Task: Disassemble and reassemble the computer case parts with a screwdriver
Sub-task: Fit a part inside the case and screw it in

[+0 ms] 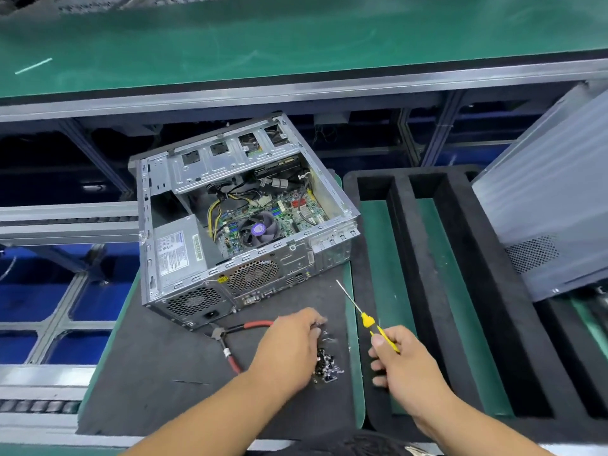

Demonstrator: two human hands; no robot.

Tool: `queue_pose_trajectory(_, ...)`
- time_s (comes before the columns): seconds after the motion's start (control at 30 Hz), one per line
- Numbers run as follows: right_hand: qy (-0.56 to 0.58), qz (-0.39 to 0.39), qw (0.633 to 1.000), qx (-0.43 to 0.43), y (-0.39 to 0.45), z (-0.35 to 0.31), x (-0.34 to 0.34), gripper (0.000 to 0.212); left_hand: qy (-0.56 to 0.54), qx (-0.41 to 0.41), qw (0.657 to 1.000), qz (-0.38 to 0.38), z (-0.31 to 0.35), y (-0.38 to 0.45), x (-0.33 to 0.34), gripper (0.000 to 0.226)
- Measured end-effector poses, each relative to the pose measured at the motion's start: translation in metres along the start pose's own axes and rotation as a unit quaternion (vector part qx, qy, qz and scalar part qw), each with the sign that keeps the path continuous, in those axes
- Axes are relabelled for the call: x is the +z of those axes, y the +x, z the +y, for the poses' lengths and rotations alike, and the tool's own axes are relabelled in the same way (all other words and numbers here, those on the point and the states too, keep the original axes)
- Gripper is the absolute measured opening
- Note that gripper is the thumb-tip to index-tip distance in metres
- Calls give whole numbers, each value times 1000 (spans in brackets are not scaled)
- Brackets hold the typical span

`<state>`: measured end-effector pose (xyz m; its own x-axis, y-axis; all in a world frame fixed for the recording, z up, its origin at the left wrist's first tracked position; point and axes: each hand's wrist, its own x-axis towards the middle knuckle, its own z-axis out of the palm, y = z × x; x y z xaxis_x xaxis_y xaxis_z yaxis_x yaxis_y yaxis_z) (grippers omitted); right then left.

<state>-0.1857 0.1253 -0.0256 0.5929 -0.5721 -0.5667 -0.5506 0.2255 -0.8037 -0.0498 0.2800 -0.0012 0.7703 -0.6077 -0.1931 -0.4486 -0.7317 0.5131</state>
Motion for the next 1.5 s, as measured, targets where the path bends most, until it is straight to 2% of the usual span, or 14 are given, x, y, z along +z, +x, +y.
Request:
queue_pose_trajectory(0.27,3,106,994,-16,0,13,-20,20,27,68,995,-67,57,51,27,16)
queue_pose_trajectory(0.57,54,68,996,3,-12,16,-22,19,58,65,989,-116,55,57,28,21)
queue_pose_trajectory(0.7,62,82,995,4,-12,13,-24,20,36,79,988,-128,61,48,7,52)
queue_pose_trajectory(0.77,54,94,994,-14,-11,12,-25,17,-1,102,991,-82,63,37,-17,58)
queue_pose_trajectory(0.83,44,104,993,-30,-12,4,-24,11,-23,151,988,1,61,25,-47,54)
queue_pose_trajectory(0.97,13,98,992,-73,-16,-26,-15,27,-28,244,949,198,35,5,-118,33)
queue_pose_trajectory(1.03,-34,101,988,-108,-20,-43,-7,23,-43,260,932,250,9,-7,-144,20)
queue_pose_trajectory(1.07,-57,98,985,-129,-22,-51,-3,19,-48,261,930,252,-7,-14,-151,15)
queue_pose_trajectory(1.13,-101,71,980,-158,-28,-67,9,15,-15,247,947,205,-43,-30,-152,13)
queue_pose_trajectory(1.2,-121,20,979,-164,-32,-79,26,20,71,208,971,90,-79,-44,-134,24)
queue_pose_trajectory(1.3,-166,-44,976,-135,-35,-83,55,33,146,146,976,-65,-126,-54,-88,40)
queue_pose_trajectory(1.4,-232,-74,962,-122,-35,-71,78,39,163,77,977,-116,-141,-52,-53,38)
queue_pose_trajectory(1.5,-262,-68,957,-104,-36,-52,94,39,133,83,980,-125,-141,-43,-40,17)
